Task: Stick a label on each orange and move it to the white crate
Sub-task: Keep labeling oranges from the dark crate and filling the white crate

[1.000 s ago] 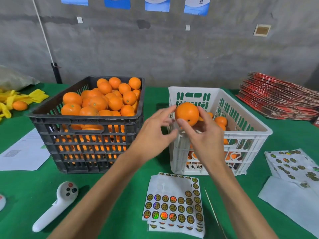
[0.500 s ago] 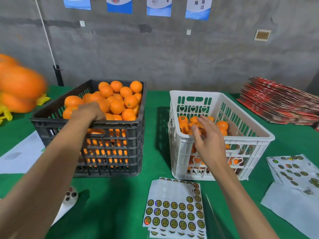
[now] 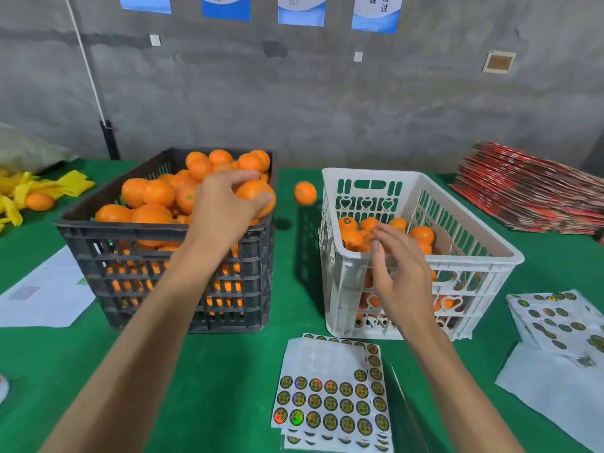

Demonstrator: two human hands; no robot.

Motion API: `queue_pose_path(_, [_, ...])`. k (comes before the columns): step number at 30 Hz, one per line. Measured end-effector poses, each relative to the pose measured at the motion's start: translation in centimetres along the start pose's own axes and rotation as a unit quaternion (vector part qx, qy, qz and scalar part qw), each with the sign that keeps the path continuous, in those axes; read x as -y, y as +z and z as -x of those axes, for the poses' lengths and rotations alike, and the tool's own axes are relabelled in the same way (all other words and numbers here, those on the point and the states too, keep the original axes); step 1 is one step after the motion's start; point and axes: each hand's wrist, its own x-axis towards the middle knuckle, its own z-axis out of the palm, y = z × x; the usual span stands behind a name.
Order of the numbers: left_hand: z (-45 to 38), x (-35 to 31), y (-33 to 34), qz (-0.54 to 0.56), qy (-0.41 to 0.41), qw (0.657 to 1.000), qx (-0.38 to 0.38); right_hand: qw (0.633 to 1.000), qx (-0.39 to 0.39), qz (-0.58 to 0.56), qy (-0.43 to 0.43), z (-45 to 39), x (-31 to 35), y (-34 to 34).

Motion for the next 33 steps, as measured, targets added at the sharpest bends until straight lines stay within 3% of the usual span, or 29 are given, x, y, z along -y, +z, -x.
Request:
queue_pose_path(2, [2.7,-0.4,1.2,0.042,0.059,0.997,-0.007,0.998,-0.023,0.0,-0.054,0.9,0.0,0.1])
queue_pose_path(5, [6.3,0.5,2.9,0.006,0.172,0.984,-0.053,0.993,-0.035,0.013,-0.108,3.0,0.1,0.8])
queue_pose_path(7, [8.1,1.9,4.0,-0.019,0.253,0.965,-0.066,0.995,-0.014,0.001,-0.101,4.6,0.2,1.3])
queue_pose_path(9, [10.0,3.3,5.2,-0.014,0.288,0.957,-0.034,0.996,0.028,-0.021,-0.079,6.2,0.2,1.6])
queue_pose_path(12, [13.5,5.3,7.3,0.022,0.209,0.976,0.059,0.989,0.137,-0.052,0.011,8.5,-0.5,1.5])
queue_pose_path(16, [17.0,8.0,10.1,0.05,0.052,0.984,0.16,0.948,0.304,-0.013,0.094,11.3,-2.2,1.0])
queue_pose_path(21, [20.1,9.2,12.5,0.111,-0.063,0.966,0.224,0.919,0.373,-0.025,0.123,13.5,-3.5,-0.4])
queue_pose_path(26, [21.3,9.5,13.3,0.115,-0.058,0.966,0.225,0.88,0.424,-0.074,0.202,15.5,-4.9,-2.3])
queue_pose_path(33, [23.1,9.3,13.9,0.072,0.015,0.959,0.275,0.887,0.39,-0.087,0.231,16.3,-5.5,-2.5])
